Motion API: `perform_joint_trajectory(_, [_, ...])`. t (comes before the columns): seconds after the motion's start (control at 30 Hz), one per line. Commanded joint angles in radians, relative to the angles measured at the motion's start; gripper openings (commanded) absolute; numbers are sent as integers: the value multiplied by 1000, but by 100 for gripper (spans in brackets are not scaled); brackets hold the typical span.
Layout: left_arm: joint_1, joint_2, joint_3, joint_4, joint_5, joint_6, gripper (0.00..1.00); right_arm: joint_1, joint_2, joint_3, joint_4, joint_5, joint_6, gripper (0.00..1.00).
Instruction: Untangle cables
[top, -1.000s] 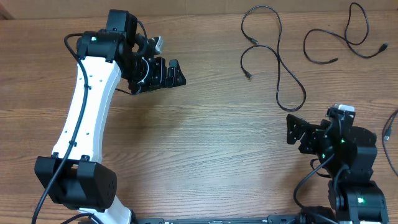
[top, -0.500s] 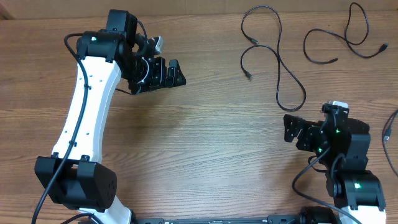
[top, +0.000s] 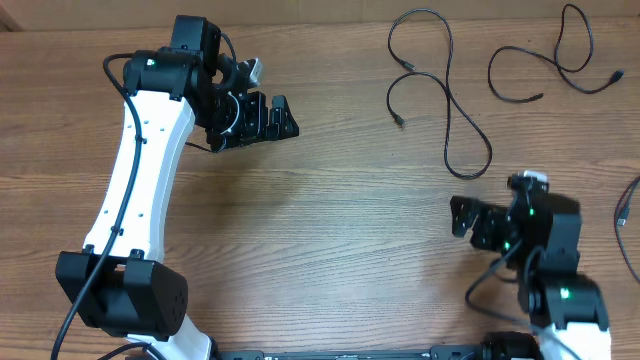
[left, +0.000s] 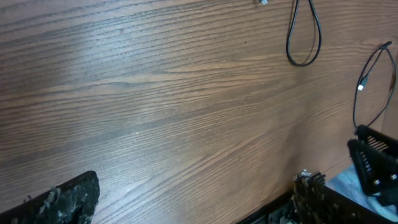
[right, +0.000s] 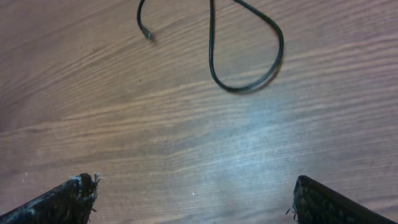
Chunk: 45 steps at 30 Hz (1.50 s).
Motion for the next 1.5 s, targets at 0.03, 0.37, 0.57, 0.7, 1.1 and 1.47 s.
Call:
perform_joint_trajectory(0.03, [5,11,8,2,2,5,100,-2,-158,-95,-2,-5,6,100])
perform_joint_trajectory(0.37, [5,11,8,2,2,5,99,-1,-484,-175,104,-5,6,100])
perform_joint_trajectory(0.57, [5,11,8,2,2,5,99,-1,-648,-180,249,-5,6,100])
perform_joint_trajectory(0.7, [5,11,8,2,2,5,100,-1,-723,-254,373,-5,6,100])
perform_joint_trajectory(1.1, [5,11,8,2,2,5,99,66,-724,-492,552,-5,6,100])
perform_joint_trajectory(1.47, [5,11,8,2,2,5,100,61,-723,-541,578,-1,6,100])
